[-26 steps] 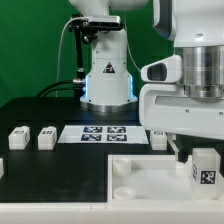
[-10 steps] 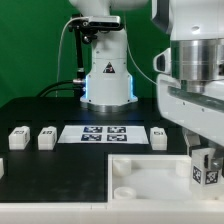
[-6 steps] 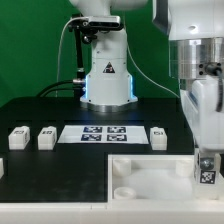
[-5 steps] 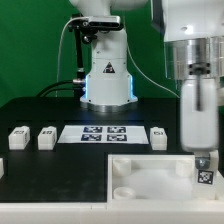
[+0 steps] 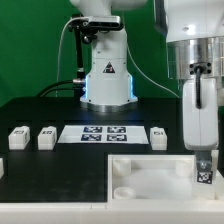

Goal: Assemble one leg

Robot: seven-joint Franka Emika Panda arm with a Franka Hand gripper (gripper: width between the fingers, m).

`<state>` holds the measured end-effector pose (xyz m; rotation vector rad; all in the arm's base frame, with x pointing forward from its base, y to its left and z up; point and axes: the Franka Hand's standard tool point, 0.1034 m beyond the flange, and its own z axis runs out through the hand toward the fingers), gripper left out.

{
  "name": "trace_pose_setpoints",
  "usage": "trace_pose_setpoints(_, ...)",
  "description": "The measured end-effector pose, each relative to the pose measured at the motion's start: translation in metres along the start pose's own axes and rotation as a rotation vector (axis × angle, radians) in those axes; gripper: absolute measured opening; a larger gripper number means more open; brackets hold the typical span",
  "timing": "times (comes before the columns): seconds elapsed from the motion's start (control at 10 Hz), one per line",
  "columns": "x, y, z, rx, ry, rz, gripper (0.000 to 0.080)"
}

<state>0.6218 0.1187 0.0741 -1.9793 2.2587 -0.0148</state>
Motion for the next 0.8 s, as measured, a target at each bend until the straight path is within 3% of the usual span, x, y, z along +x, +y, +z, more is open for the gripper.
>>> trace_pose_setpoints(0.1,-0.003,-0.001,0.002,-0.002,0.001,-0.146,0.0608)
trace_pose_setpoints(0.2,-0.001,-0.002,0.002,-0.001,0.002,-0.236,0.0638)
trace_pose_setpoints(0.5,-0.002,-0.002,-0.001,0.003,-0.004,-0.300,0.0647)
trace_pose_setpoints(0.8,-0.011,-0.004,-0.023,0.028,-0.026,-0.310,0.0649)
